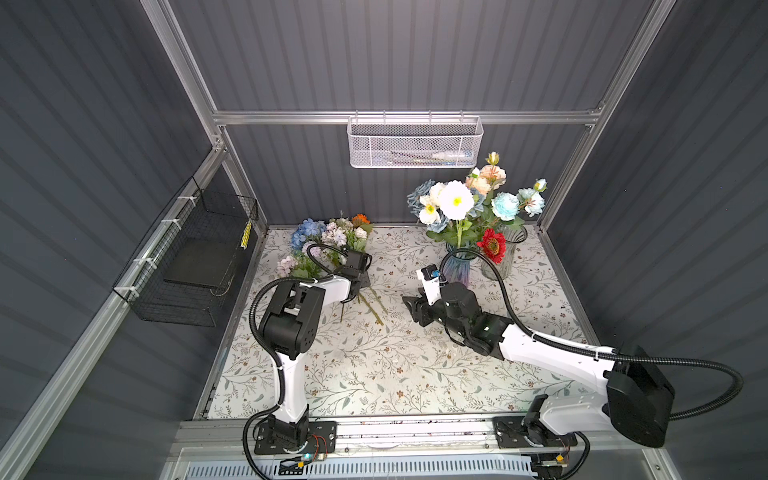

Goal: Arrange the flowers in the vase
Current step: 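Grasp the green stems of the flower bunch in the pile with the left gripper, then lift the flower bunch upright with the left gripper toward the right gripper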

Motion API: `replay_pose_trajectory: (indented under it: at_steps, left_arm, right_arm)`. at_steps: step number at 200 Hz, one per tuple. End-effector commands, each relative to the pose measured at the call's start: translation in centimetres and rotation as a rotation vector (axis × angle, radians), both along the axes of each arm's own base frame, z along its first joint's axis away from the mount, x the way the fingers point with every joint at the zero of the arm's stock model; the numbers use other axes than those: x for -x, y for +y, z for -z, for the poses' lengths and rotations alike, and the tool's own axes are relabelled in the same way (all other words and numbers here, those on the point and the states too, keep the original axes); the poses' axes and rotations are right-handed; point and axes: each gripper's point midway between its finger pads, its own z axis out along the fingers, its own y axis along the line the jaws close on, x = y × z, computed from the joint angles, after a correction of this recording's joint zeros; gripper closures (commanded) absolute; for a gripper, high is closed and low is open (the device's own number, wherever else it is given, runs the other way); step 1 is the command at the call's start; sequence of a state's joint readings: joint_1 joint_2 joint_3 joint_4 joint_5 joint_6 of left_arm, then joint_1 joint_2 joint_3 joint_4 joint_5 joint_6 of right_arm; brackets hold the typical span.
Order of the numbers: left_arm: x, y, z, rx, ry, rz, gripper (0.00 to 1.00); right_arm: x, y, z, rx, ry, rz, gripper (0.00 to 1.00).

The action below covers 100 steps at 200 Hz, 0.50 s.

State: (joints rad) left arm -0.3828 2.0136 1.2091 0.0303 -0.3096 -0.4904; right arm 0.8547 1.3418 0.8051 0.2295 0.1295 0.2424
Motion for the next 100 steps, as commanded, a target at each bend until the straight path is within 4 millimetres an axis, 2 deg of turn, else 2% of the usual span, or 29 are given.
replay_pose_trajectory:
  at_steps: [1, 50, 82, 100]
  left_arm:
    - [1.9, -0.7, -1.2, 0.045, 0.01, 0.031, 1.0]
    - [5.9, -2.0, -6.3, 0.09, -0.08, 0.081, 1.0]
    - [7.0, -2.5, -10.0, 0.166, -0.158, 0.127, 1.0]
    - [7.2, -3.5, -12.1, 0.215, -0.224, 0.193, 1.0]
  right_arm:
    - [0.0, -0.2, -1.5, -0.016, -0.029, 0.011, 0.4]
    - [0.0, 0.3, -2.0, -0.031, -0.03, -0.001, 0.4]
    - [0.0, 0.5, -2.5, -0.046, -0.034, -0.008, 0.4]
    - [0.1, 0.6, -2.8, -0.052, -0.038, -0.01, 0.4]
